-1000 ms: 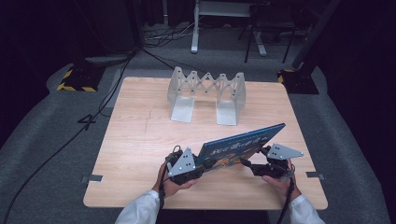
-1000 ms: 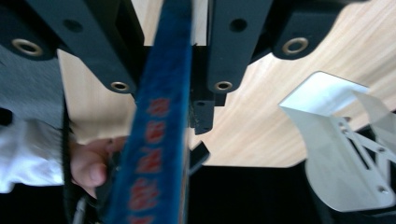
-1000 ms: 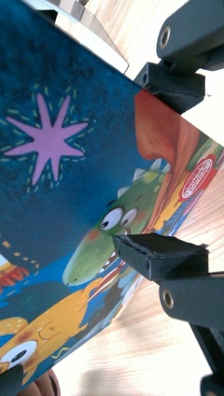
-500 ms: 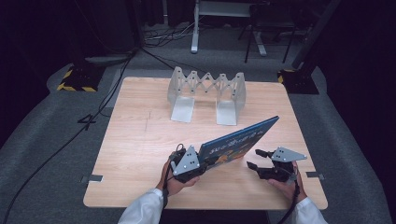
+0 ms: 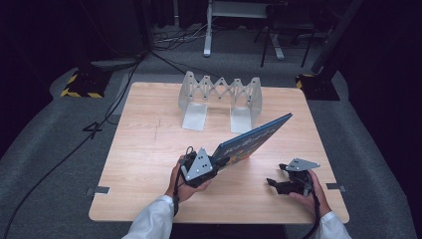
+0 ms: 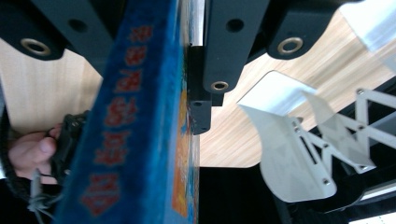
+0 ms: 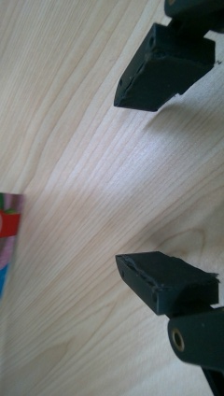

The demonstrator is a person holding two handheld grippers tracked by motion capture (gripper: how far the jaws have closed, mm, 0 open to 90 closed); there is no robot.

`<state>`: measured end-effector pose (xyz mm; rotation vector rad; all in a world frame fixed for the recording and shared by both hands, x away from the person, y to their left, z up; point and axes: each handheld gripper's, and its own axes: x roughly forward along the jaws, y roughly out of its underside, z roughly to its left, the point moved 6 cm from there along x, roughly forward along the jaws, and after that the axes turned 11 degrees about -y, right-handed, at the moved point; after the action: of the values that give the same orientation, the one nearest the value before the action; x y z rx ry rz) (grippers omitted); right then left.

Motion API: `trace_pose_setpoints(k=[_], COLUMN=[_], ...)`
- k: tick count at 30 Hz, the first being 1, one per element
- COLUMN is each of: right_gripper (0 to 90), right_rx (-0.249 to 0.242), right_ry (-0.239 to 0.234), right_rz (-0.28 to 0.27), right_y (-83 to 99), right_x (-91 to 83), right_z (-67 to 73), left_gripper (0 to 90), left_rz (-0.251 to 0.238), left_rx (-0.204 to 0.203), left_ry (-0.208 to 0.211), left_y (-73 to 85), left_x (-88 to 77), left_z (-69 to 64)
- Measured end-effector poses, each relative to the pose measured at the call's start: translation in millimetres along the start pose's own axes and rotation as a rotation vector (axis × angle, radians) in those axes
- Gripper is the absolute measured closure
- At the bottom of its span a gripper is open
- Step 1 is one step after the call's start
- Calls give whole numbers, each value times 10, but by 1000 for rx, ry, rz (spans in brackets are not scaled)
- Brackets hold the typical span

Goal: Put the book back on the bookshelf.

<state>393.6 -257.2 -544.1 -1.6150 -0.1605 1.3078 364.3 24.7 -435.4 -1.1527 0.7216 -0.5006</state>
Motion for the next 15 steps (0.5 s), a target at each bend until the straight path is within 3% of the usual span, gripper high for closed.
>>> trace_pose_setpoints(k=[6, 8, 15], right_gripper=[190, 191, 192], right_rx=[1, 6, 5], right_ry=[-18, -26, -30], right_rz=[5, 7, 8], right_y=[2, 3, 3], right_x=[11, 12, 12], right_z=[7, 3, 8], left_gripper=[828, 828, 829], left_rz=[18, 34, 71], left_rx=[20, 59, 89], left_ry=[-48, -88, -151], left_y=[-14, -7, -4], left_x=[-20, -38, -95], left_z=[126, 220, 389])
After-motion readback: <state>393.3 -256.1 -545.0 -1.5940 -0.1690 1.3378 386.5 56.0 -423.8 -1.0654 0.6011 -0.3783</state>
